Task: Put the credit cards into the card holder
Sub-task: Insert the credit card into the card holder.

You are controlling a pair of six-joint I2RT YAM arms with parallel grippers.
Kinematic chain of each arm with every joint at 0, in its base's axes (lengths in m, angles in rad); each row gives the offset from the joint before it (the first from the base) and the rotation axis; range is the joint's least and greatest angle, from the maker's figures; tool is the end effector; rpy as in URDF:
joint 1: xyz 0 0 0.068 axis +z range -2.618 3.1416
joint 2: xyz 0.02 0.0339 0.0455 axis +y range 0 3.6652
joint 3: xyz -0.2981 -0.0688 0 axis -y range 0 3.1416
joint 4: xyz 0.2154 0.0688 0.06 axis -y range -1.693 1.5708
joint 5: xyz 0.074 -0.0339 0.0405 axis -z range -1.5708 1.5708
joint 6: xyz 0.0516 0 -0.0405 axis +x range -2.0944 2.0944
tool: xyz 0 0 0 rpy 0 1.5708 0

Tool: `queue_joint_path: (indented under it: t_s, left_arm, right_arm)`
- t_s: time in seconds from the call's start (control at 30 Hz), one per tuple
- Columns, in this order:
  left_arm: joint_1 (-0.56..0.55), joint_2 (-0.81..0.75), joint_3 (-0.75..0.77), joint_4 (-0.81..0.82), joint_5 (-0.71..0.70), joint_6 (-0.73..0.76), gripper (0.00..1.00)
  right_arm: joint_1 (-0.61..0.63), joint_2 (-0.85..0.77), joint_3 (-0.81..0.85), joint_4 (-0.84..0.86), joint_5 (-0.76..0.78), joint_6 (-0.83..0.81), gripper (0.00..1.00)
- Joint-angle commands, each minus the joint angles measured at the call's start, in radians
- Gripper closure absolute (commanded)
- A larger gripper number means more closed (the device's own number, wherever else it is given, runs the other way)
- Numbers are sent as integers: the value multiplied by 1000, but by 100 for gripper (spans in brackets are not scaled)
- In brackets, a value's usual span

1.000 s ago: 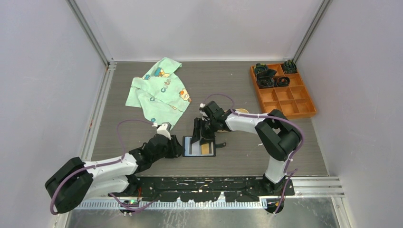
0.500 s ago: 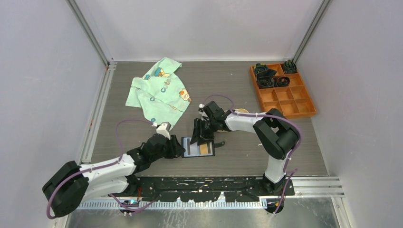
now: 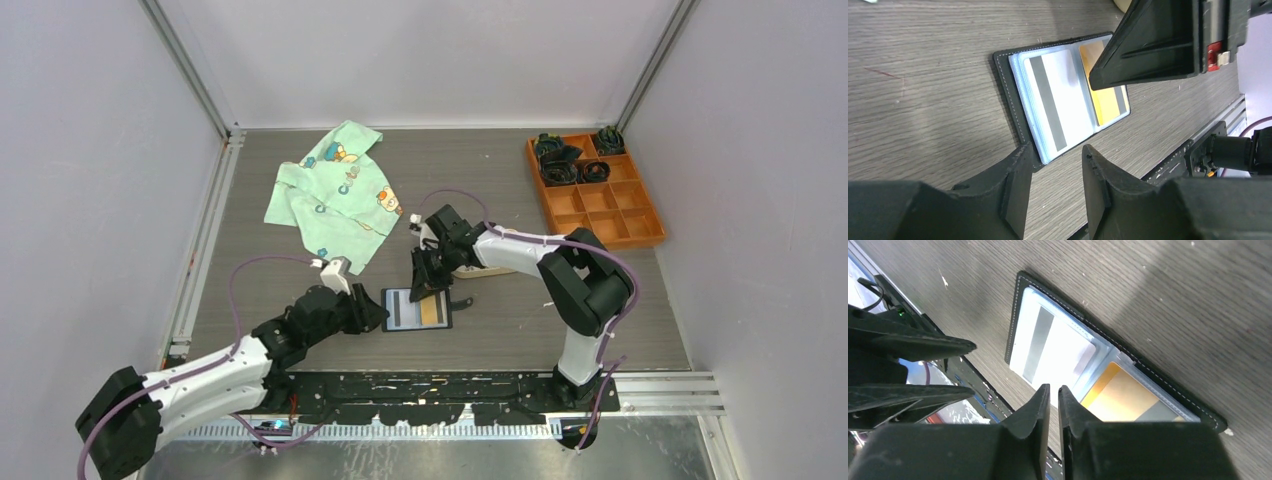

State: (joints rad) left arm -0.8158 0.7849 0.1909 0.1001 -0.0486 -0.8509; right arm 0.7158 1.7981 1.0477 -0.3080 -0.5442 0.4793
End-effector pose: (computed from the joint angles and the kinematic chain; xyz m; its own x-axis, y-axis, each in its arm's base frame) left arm 0.0921 -0.0942 0.1938 -0.7391 -0.3104 -0.5978 0.2160 0.7314 -0.6468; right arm 0.2417 0.2456 0.1980 -0.9308 -0.2866 -0.2269 -0.3648 0.6888 0.6265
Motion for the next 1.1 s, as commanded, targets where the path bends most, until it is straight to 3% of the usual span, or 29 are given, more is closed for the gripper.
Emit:
queue_joint_path:
  t_s: [0.0,0.7,1.07]
  left_arm:
    - [8,53,-4,125,44,-25,59]
    - [46,159,-3,211,106,-44,56]
    - [82,215,10,270,153,-73,61]
  right_arm:
    - [-3,30,79,-61,-12,-85,85]
    - [-2,167,129,-148,84,-116,90]
    - [-3,178,135,-159,77,-120,91]
